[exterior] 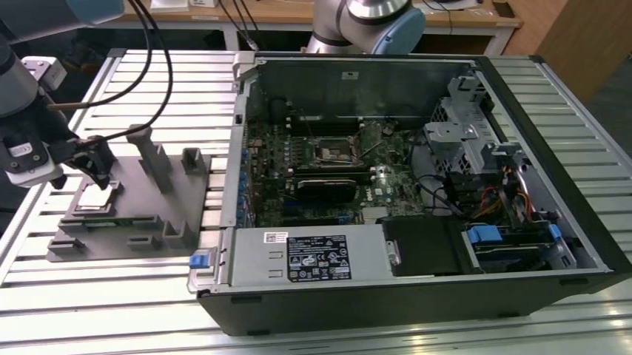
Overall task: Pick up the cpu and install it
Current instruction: 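Pick up the cpu and move it towards the insertion slot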
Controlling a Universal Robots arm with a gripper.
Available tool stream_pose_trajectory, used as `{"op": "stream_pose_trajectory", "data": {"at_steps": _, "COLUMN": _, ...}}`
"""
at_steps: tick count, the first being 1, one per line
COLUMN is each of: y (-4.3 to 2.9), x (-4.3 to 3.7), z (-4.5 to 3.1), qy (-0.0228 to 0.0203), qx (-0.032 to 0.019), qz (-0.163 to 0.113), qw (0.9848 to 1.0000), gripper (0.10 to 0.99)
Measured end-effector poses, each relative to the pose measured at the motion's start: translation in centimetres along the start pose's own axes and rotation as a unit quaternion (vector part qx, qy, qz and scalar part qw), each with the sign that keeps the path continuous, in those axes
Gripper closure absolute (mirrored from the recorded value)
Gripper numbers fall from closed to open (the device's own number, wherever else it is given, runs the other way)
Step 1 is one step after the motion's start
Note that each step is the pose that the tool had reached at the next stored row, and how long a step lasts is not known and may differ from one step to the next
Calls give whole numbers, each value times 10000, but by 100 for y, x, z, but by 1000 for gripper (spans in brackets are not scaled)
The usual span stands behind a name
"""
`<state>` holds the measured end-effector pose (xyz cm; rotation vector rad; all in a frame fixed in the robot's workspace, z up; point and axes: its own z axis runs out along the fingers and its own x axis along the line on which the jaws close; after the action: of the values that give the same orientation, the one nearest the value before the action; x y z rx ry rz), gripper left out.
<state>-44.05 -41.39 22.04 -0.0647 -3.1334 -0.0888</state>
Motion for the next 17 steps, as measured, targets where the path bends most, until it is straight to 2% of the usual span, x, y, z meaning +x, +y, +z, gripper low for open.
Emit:
{"op": "stream_pose_trajectory", "data": {"at_steps": 9, "y": -2, "x": 0, "z": 42, "qy": 1, "qx": 0, "qz": 0, "qw": 10000, "gripper": 380}}
{"op": "stream_pose_trajectory", "data": {"at_steps": 17, "y": -3, "x": 0, "z": 50, "qy": 0, "qx": 0, "qz": 0, "qw": 10000, "gripper": 380}}
